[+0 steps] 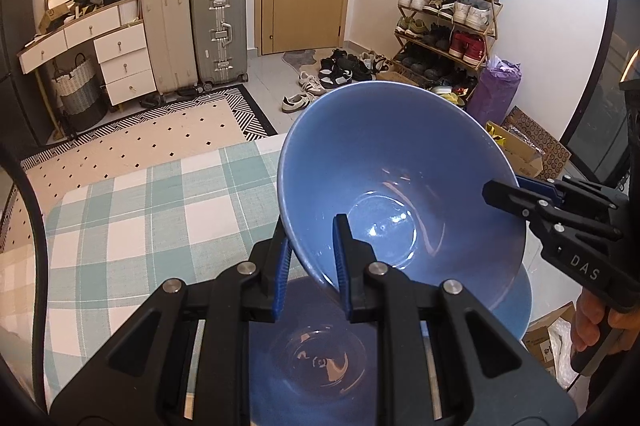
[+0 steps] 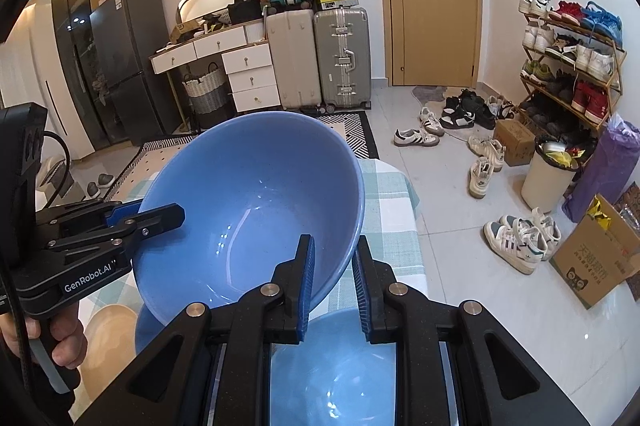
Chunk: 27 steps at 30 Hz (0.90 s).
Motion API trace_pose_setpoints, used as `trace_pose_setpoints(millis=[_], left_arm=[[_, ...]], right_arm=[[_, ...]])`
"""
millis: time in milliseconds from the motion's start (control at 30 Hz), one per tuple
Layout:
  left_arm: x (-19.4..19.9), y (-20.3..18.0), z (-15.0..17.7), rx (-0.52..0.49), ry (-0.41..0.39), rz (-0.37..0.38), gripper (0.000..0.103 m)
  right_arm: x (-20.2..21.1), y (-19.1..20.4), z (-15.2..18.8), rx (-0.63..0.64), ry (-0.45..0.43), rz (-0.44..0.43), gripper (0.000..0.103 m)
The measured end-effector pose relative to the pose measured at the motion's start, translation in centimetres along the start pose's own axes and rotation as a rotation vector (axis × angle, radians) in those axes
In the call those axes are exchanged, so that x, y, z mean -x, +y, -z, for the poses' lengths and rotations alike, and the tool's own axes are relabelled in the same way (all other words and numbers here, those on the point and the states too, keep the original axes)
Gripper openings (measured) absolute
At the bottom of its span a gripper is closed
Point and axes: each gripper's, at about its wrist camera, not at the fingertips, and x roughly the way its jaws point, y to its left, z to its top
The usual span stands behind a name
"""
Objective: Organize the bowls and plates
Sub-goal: 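Lift the blue bowl with left tool and carry it over the other bowl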
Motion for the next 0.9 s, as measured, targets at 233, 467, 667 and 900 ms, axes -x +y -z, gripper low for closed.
trace_pose_setpoints(millis=[233, 467, 667, 900], left_arm=[[3.9, -0.4, 1.5, 0.006, -0.031, -0.009, 0.017], [7.5, -0.7, 3.4, 0.015, -0.056, -0.025, 0.017], [9.3, -0.1, 5.2, 0.028, -0.059, -0.039, 0.017], [10.2, 1.2, 7.2, 0.053, -0.051, -0.053, 0.017]], right_arm=[[1.3, 1.4, 0.7, 0.016, -0.010, -0.014, 0.019], [2.1, 3.5, 1.9, 0.033, -0.015, -0.033, 0.019], [2.6, 4.9, 2.9, 0.055, -0.015, -0.053, 0.019], [2.8, 6.6, 4.2, 0.083, -0.009, -0.072, 0.020]])
